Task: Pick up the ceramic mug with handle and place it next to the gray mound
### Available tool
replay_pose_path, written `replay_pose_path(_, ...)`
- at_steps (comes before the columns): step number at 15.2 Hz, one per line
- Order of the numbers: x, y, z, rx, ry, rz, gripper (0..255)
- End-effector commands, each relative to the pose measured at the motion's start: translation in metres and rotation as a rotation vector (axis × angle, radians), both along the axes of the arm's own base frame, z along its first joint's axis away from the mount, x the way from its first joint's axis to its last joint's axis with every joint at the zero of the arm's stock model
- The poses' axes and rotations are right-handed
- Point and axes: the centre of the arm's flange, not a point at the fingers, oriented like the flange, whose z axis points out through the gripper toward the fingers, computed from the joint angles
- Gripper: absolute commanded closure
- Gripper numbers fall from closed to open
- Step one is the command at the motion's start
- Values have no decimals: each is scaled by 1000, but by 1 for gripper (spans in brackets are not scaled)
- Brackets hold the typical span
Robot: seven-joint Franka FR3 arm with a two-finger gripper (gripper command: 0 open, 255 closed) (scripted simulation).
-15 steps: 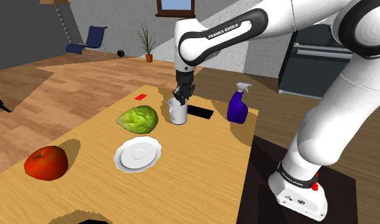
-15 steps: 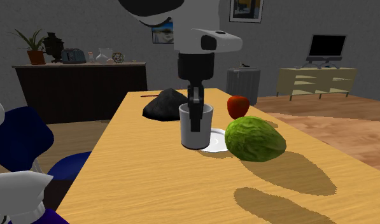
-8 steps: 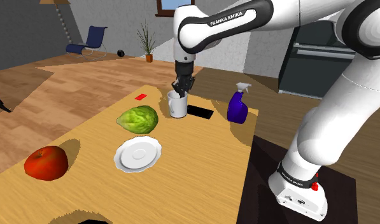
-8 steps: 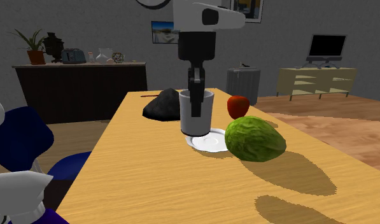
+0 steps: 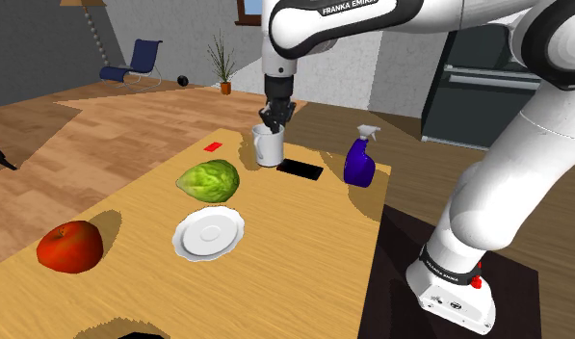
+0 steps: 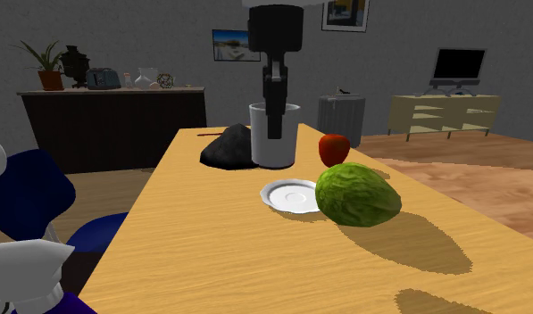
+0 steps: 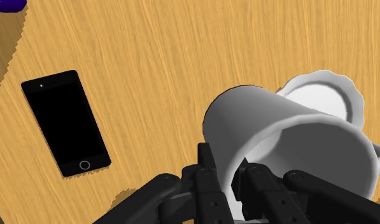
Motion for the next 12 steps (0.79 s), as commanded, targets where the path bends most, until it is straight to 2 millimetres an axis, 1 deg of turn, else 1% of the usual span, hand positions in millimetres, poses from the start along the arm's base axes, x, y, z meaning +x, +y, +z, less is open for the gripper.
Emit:
replay_pose_path(1, 0, -1, 10, 0, 0, 0, 255)
replay_pose_path(5, 0, -1, 30, 0, 0, 0, 255)
replay_pose_path(12, -56, 73, 31, 0, 0, 0, 255)
